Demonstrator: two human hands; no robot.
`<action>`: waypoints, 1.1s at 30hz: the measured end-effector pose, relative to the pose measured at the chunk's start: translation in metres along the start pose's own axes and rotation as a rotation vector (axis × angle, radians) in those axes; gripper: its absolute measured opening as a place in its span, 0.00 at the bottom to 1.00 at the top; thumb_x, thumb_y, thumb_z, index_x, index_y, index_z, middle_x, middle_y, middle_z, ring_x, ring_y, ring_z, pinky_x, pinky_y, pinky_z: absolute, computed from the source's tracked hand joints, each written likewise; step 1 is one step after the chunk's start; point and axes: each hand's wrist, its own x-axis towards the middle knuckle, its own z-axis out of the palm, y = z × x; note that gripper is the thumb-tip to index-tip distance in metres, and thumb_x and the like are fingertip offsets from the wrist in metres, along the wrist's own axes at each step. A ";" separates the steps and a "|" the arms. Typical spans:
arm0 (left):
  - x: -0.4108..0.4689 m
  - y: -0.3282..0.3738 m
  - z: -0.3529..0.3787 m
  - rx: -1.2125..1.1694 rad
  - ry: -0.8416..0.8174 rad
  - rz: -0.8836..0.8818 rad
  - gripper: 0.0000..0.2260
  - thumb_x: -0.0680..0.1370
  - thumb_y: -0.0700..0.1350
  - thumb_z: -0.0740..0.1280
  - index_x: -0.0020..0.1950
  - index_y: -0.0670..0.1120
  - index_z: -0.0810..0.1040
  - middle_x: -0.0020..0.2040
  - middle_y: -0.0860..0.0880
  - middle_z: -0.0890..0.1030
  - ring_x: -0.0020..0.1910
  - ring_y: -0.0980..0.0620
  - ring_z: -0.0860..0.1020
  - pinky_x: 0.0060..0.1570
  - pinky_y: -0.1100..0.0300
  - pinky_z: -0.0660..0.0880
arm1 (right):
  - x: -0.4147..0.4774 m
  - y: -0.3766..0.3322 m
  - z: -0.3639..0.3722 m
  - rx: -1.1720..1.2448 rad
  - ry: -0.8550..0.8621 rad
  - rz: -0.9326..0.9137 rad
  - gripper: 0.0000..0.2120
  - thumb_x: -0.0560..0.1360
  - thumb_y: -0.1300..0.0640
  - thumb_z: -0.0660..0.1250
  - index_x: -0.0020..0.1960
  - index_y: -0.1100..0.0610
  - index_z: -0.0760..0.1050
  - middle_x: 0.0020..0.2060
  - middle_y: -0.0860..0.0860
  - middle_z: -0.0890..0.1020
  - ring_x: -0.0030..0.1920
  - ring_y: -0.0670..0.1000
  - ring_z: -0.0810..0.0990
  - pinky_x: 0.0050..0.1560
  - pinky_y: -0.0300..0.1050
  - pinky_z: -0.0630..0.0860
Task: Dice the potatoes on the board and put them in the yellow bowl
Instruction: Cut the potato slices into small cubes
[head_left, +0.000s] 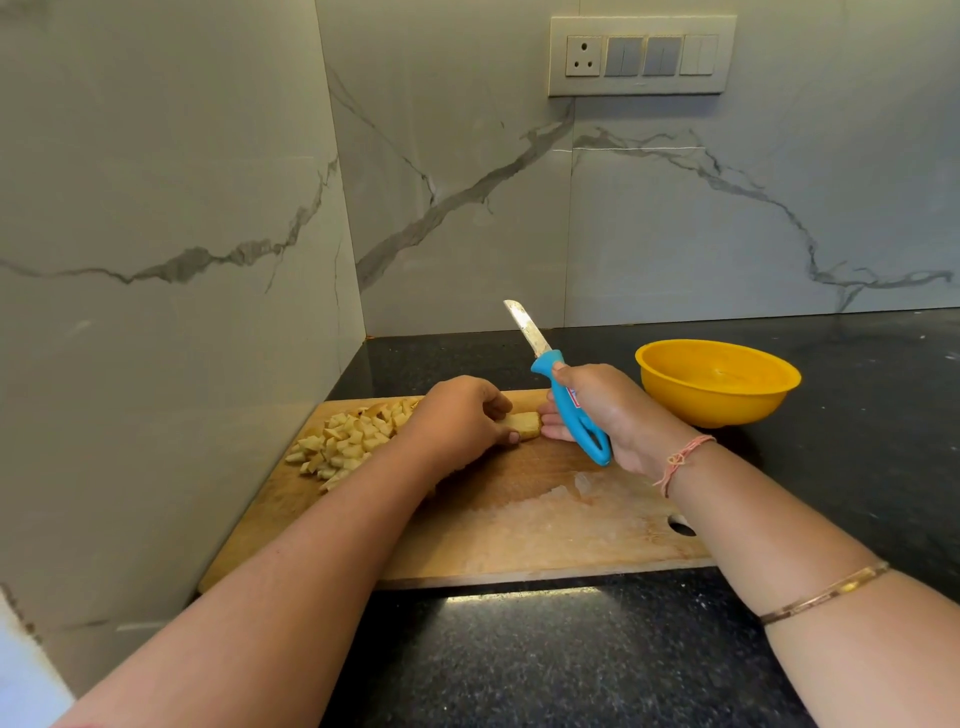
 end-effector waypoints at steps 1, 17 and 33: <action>0.000 0.001 0.001 0.001 0.007 -0.005 0.20 0.76 0.45 0.69 0.68 0.46 0.73 0.63 0.49 0.78 0.59 0.52 0.76 0.60 0.60 0.73 | 0.000 0.001 0.001 0.009 -0.002 -0.005 0.22 0.80 0.51 0.59 0.70 0.60 0.65 0.53 0.57 0.78 0.53 0.53 0.80 0.48 0.45 0.79; -0.001 -0.001 0.008 0.032 0.063 -0.031 0.20 0.77 0.49 0.69 0.68 0.46 0.74 0.62 0.49 0.79 0.58 0.51 0.77 0.59 0.57 0.75 | -0.059 0.001 -0.001 -1.003 0.190 -0.318 0.16 0.80 0.52 0.57 0.65 0.56 0.69 0.39 0.52 0.78 0.33 0.49 0.77 0.29 0.38 0.73; 0.000 -0.001 0.007 0.014 0.073 -0.038 0.18 0.76 0.49 0.70 0.65 0.47 0.77 0.60 0.49 0.80 0.55 0.52 0.78 0.57 0.57 0.76 | -0.088 0.000 0.022 -1.283 0.172 -0.253 0.15 0.80 0.56 0.57 0.66 0.56 0.69 0.56 0.54 0.77 0.52 0.53 0.76 0.46 0.43 0.73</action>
